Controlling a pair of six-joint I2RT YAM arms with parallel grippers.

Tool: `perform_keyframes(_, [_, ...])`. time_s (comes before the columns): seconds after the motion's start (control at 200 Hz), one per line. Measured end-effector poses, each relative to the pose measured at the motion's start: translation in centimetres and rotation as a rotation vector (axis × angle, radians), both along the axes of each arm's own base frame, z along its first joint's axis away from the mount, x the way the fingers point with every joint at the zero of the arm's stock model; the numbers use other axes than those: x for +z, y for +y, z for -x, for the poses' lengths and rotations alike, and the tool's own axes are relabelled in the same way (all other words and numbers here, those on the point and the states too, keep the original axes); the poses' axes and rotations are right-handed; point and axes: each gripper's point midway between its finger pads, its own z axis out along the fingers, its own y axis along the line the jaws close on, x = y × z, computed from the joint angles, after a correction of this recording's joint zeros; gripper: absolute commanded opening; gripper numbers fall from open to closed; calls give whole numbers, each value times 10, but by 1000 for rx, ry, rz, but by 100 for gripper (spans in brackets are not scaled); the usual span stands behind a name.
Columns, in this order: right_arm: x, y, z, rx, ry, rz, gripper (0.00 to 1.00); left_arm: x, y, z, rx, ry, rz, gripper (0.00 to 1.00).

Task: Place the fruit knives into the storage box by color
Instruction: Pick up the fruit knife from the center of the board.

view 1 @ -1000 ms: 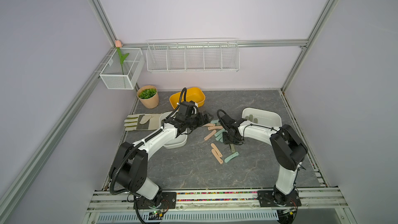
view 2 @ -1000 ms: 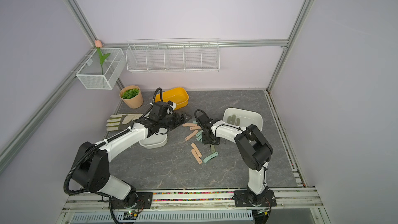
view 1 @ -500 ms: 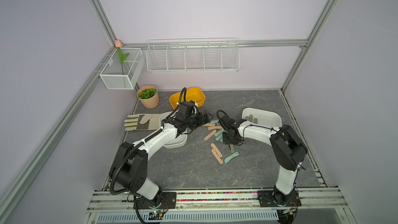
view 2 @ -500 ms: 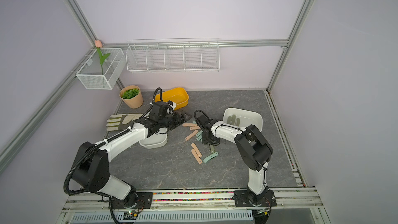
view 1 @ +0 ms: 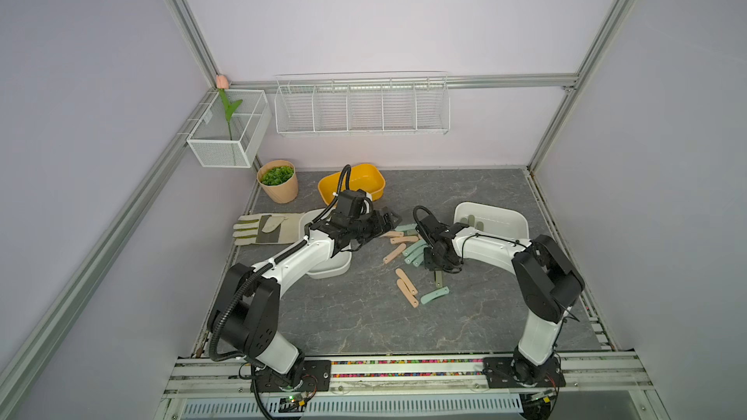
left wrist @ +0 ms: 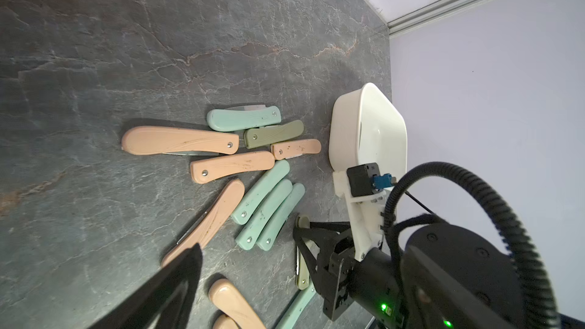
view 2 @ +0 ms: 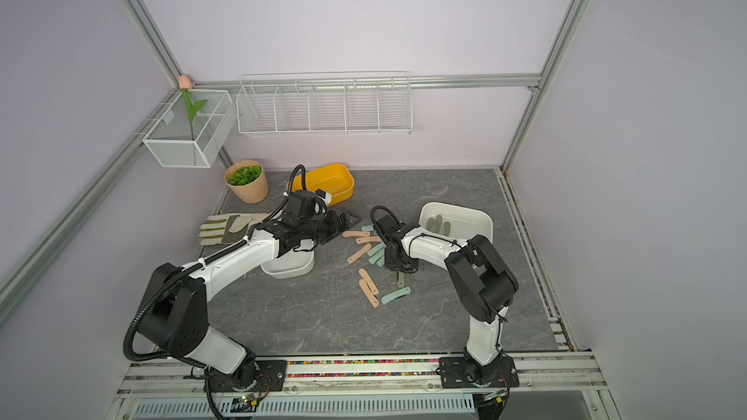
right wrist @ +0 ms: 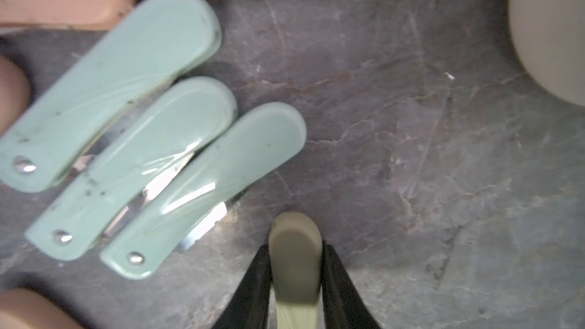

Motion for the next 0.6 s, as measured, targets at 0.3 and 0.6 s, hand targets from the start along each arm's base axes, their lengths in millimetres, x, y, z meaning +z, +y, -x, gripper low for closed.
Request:
perform_keyframes(0.3, [41, -10, -8, -25, -80, -51, 30, 15, -13, -14, -3, -22, 23, 99])
perform_keyframes(0.6, [101, -41, -35, -99, -197, -142, 30, 43, -47, -25, -51, -68, 52, 99])
